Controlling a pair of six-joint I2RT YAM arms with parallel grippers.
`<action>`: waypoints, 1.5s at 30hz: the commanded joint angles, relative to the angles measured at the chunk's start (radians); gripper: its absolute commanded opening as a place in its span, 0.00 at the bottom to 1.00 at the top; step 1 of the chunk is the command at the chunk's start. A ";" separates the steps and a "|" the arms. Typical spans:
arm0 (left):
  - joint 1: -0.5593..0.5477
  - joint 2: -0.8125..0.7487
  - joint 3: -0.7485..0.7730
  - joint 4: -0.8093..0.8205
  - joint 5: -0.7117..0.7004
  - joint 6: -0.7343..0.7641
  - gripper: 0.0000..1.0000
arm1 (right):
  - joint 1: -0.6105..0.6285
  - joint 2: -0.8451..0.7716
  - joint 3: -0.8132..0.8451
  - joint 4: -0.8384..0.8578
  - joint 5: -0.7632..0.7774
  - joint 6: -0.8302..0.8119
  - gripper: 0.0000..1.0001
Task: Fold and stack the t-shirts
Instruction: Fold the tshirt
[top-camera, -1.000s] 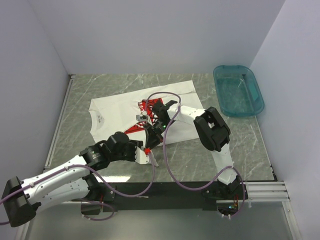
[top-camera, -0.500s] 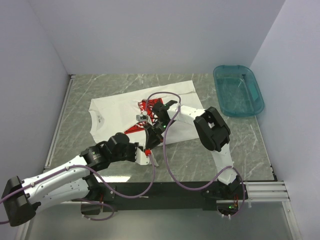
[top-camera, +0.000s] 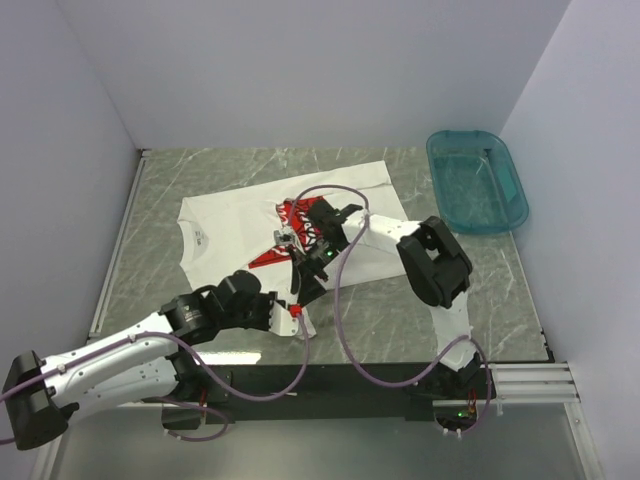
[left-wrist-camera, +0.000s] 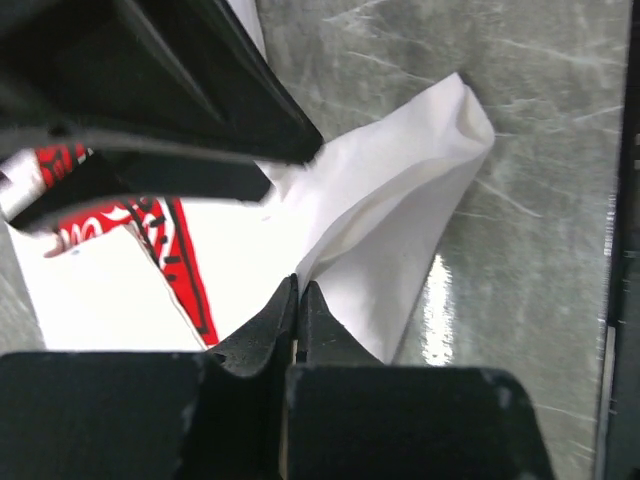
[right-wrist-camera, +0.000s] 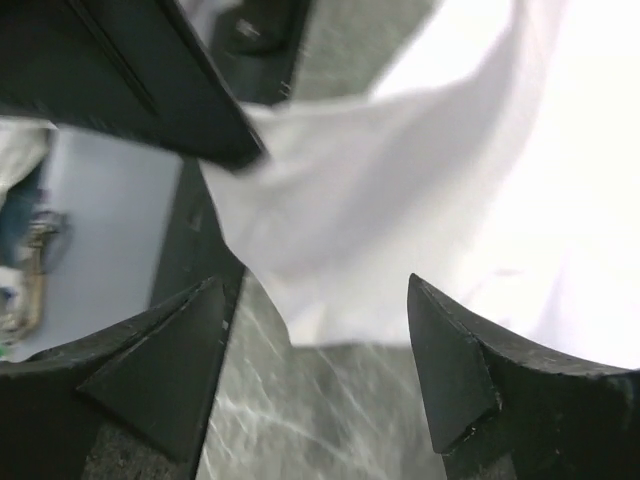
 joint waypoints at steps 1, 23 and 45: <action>-0.013 -0.048 0.045 -0.061 0.011 -0.067 0.00 | -0.021 -0.173 -0.055 0.212 0.198 0.149 0.81; -0.013 -0.153 0.122 -0.178 0.033 -0.216 0.00 | -0.380 -0.932 -0.661 0.178 0.689 -0.637 0.80; -0.013 -0.265 0.096 -0.177 0.002 -0.278 0.00 | -0.670 -0.544 -0.569 0.097 0.807 -0.943 0.63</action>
